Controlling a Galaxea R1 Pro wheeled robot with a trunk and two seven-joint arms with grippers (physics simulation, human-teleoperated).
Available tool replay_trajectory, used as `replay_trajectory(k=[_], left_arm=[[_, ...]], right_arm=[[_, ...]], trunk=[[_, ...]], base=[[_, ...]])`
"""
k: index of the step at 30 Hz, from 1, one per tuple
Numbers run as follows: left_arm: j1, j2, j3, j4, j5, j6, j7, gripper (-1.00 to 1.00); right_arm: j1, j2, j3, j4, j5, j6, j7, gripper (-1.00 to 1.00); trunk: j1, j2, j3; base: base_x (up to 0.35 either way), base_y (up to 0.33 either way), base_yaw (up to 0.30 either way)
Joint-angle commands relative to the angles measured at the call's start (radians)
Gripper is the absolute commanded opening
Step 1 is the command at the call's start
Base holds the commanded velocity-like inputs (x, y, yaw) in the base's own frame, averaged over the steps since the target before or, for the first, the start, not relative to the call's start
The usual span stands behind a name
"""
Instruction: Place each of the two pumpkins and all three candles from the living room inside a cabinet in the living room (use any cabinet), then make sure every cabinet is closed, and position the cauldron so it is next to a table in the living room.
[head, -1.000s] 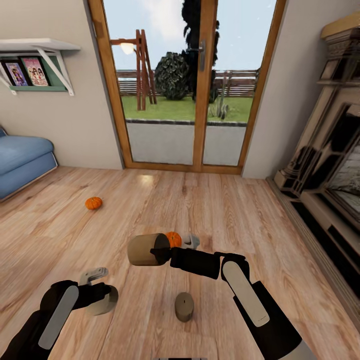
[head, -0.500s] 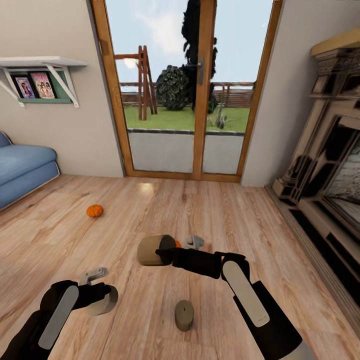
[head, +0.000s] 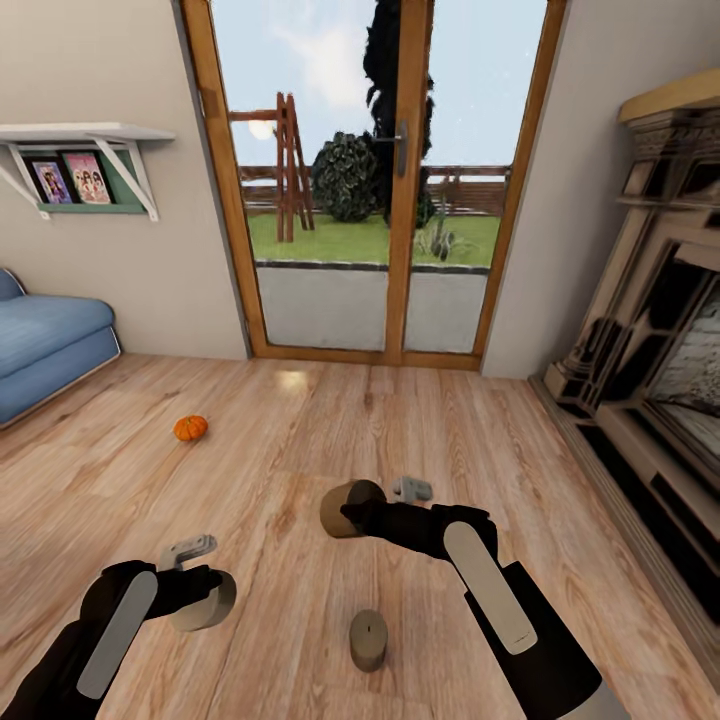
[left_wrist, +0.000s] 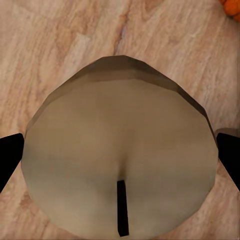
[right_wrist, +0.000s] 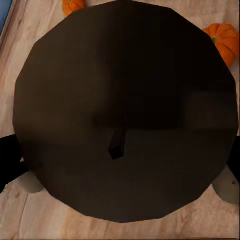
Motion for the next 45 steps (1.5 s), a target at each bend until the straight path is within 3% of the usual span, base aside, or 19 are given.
replay_trajectory(k=[1, 7, 11, 19, 32, 41, 45], left_arm=[[0.000, 0.000, 0.000, -0.001, 0.010, 0.003, 0.009, -1.00], [0.000, 0.001, 0.000, -0.001, 0.010, 0.003, 0.009, -1.00], [0.000, 0.002, 0.000, -0.001, 0.010, 0.003, 0.009, -1.00], [0.000, 0.002, 0.000, -0.001, 0.010, 0.003, 0.009, -1.00], [0.000, 0.001, 0.000, -0.001, 0.010, 0.003, 0.009, -1.00], [0.000, 0.001, -0.001, -0.001, 0.010, 0.003, 0.009, -1.00], [0.000, 0.001, -0.001, 0.000, 0.010, 0.003, 0.009, -1.00]], right_arm=[[-0.001, 0.000, 0.000, 0.001, -0.012, 0.001, -0.020, -1.00], [-0.001, 0.000, 0.001, 0.008, -0.012, 0.001, -0.101, -1.00], [-0.001, 0.000, 0.003, 0.012, -0.014, 0.001, -0.213, -1.00], [-0.001, 0.012, 0.005, 0.048, -0.015, 0.000, -0.346, -1.00], [-0.003, 0.026, 0.002, 0.159, -0.016, 0.002, -0.373, -1.00], [-0.004, 0.034, 0.000, 0.175, -0.016, 0.001, -0.374, -1.00], [-0.005, 0.034, 0.000, 0.200, -0.038, -0.001, -0.373, -1.00]], trunk=[[-0.004, 0.007, 0.002], [-0.027, 0.049, 0.021], [-0.042, 0.077, 0.034], [-0.073, 0.133, 0.059], [-0.123, 0.224, 0.099], [-0.157, 0.287, 0.128], [-0.173, 0.315, 0.140]], base=[[0.000, 0.000, 0.000], [0.000, 0.000, 0.000], [0.000, 0.000, 0.000], [0.000, 0.000, 0.000], [0.000, 0.000, 0.000], [0.000, 0.000, 0.000], [0.000, 0.000, 0.000]])
